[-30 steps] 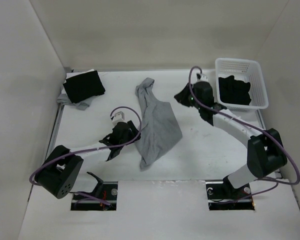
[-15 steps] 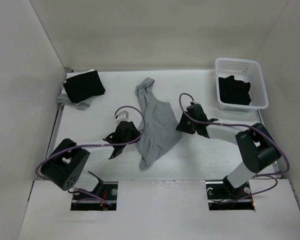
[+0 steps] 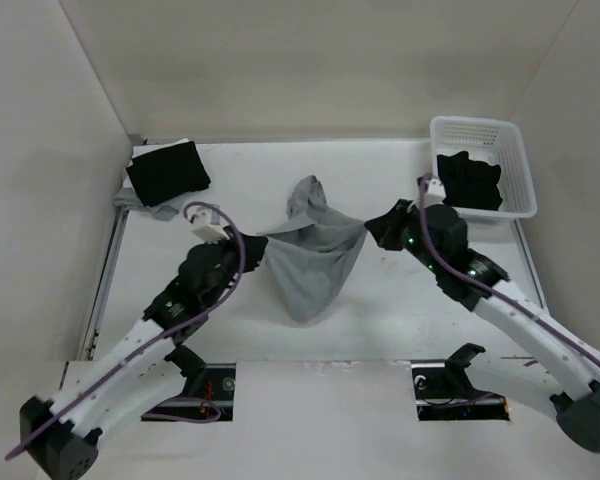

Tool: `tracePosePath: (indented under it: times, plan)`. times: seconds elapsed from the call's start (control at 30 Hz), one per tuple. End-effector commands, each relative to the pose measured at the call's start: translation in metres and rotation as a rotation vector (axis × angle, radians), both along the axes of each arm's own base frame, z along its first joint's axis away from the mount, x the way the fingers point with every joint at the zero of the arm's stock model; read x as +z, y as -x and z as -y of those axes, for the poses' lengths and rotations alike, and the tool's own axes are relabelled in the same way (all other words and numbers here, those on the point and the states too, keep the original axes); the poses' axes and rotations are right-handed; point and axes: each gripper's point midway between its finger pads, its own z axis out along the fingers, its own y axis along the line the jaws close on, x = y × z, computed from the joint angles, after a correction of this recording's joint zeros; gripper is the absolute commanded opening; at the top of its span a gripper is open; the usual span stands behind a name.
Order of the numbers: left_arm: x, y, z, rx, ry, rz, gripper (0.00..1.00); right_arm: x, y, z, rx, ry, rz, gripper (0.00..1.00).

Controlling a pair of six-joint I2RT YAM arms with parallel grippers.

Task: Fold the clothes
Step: Flatten the tank top out

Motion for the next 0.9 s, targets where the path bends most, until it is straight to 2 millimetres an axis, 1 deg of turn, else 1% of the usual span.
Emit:
tracePosePath:
  times: [0.0,0.07,0.1,0.17,0.2,0.23,0.27,0.3,0.33,0.37,0.4,0.43,0.47,0.5,0.53,0.57,0.6,0.63,0.67,0.7,0.73,0.77,0.8,0.83,0.87]
  plan:
    - [0.05,0.025,-0.04,0.085,-0.034,0.046,0.05,0.06,0.034,0.023,-0.007,0.028,0.1,0.01]
    - [0.064,0.034,-0.047,0.09,-0.026,0.058,0.05,0.078,0.047,0.028,-0.005,0.014,0.129,0.01]
    - [0.078,0.04,-0.051,0.088,-0.009,0.076,0.05,0.091,0.056,0.031,-0.004,0.002,0.151,0.01]
    - [0.097,0.048,-0.056,0.089,0.015,0.103,0.05,0.106,0.067,0.032,-0.001,-0.023,0.176,0.02]
    - [0.101,0.048,-0.059,0.094,0.013,0.111,0.05,0.108,0.069,0.03,0.006,-0.027,0.178,0.03]
    - [0.099,0.046,-0.058,0.097,0.006,0.108,0.06,0.105,0.067,0.027,0.008,-0.022,0.172,0.03]
    - [0.09,0.041,-0.056,0.1,-0.014,0.086,0.06,0.094,0.057,0.022,0.003,-0.003,0.15,0.04]
    - [0.078,0.032,-0.052,0.108,-0.042,0.055,0.07,0.08,0.041,0.02,-0.02,0.02,0.123,0.04]
    - [0.058,0.02,-0.042,0.09,-0.078,0.011,0.07,0.057,0.014,0.016,-0.039,0.04,0.075,0.04]
    - [0.045,0.011,-0.036,0.084,-0.094,-0.015,0.07,0.049,0.006,0.015,-0.04,0.043,0.06,0.04]
    - [0.029,0.0,-0.032,0.084,-0.11,-0.048,0.08,0.029,-0.019,0.01,-0.035,0.038,0.021,0.04]
    - [0.007,-0.017,-0.025,0.081,-0.121,-0.092,0.08,0.011,-0.044,0.003,-0.025,0.019,-0.008,0.04]
    - [-0.011,-0.034,-0.022,0.086,-0.122,-0.129,0.08,-0.001,-0.06,0.001,-0.022,0.01,-0.027,0.04]
    - [-0.028,-0.054,-0.023,0.106,-0.119,-0.16,0.08,-0.023,-0.094,-0.003,-0.024,-0.003,-0.071,0.02]
    - [-0.041,-0.076,-0.023,0.131,-0.084,-0.197,0.06,-0.037,-0.129,-0.005,-0.038,-0.011,-0.098,0.0]
    - [-0.041,-0.084,-0.025,0.144,-0.058,-0.202,0.06,-0.039,-0.141,-0.007,-0.045,-0.011,-0.103,0.0]
    - [-0.038,-0.098,-0.026,0.167,-0.016,-0.194,0.06,-0.035,-0.156,-0.01,-0.045,-0.016,-0.099,0.0]
    - [-0.031,-0.104,-0.026,0.178,0.012,-0.181,0.06,-0.025,-0.168,-0.013,-0.045,-0.022,-0.078,0.0]
    - [-0.013,-0.11,-0.022,0.173,0.04,-0.147,0.06,-0.008,-0.174,-0.016,-0.046,-0.026,-0.043,0.0]
    - [-0.003,-0.112,-0.022,0.171,0.047,-0.126,0.06,0.007,-0.177,-0.017,-0.043,-0.034,-0.018,0.0]
    - [0.016,-0.111,-0.021,0.168,0.053,-0.085,0.05,0.029,-0.177,-0.016,-0.042,-0.042,0.023,0.0]
    - [0.043,-0.104,-0.02,0.164,0.077,-0.024,0.05,0.065,-0.171,-0.012,-0.044,-0.057,0.087,0.0]
    - [0.057,-0.099,-0.02,0.16,0.089,0.01,0.05,0.079,-0.165,-0.012,-0.043,-0.062,0.114,0.0]
    - [0.077,-0.091,-0.021,0.155,0.104,0.059,0.05,0.101,-0.153,-0.011,-0.034,-0.073,0.158,0.0]
    - [0.097,-0.079,-0.021,0.146,0.111,0.106,0.06,0.123,-0.133,-0.012,-0.014,-0.083,0.208,0.0]
